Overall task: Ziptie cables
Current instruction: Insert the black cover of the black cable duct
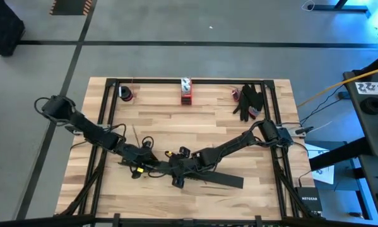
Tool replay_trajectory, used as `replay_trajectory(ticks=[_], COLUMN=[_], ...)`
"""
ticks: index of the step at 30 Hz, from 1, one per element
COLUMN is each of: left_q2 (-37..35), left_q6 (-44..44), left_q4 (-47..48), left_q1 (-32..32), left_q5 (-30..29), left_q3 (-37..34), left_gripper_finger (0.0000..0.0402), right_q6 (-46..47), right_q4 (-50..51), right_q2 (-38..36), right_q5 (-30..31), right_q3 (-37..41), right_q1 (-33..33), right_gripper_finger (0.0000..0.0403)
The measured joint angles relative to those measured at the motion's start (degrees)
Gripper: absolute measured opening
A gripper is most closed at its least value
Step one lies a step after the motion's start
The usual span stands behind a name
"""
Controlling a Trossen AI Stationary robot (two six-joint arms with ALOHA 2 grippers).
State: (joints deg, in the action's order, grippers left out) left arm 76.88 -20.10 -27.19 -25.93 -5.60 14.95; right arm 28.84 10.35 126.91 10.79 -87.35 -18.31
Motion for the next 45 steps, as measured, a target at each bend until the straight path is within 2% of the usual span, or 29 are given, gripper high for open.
replay_trajectory(ticks=[7, 11, 14, 23, 33, 37, 45], left_q2=[7.58, 9.03, 9.13, 9.37, 8.62, 4.46, -10.87], left_q6=[2.36, 2.28, 2.84, 5.57, 2.67, 4.85, 3.37], left_q4=[-6.23, -8.15, -8.87, -6.66, -6.74, 0.85, 34.87], left_q1=[0.00, 0.00, -0.02, 0.27, 0.96, 0.70, -0.01], left_q5=[0.03, 0.54, 0.52, -1.23, -2.06, -1.88, -1.49], left_q3=[0.09, 0.09, 0.50, 3.74, 5.15, 7.80, 17.06], left_gripper_finger=[0.0239, 0.0212, 0.0208, 0.0229, 0.0278, 0.0282, 0.0282], right_q6=[0.72, 1.11, 1.08, 0.81, 1.12, 0.84, 1.01], right_q4=[-0.45, -2.53, -5.22, -6.39, -7.54, -6.44, -3.50], right_q2=[0.00, 0.11, 0.33, 1.17, 1.81, 1.70, 1.49], right_q5=[-0.02, -0.56, -0.87, -1.91, -1.34, -2.33, -1.79], right_q3=[0.07, 0.20, 0.25, 0.34, -0.11, -0.18, -0.18], right_q1=[0.02, 0.25, 0.80, 2.05, 2.43, 2.32, 1.95], right_gripper_finger=[0.0230, 0.0230, 0.0230, 0.0230, 0.0230, 0.0230, 0.0230])
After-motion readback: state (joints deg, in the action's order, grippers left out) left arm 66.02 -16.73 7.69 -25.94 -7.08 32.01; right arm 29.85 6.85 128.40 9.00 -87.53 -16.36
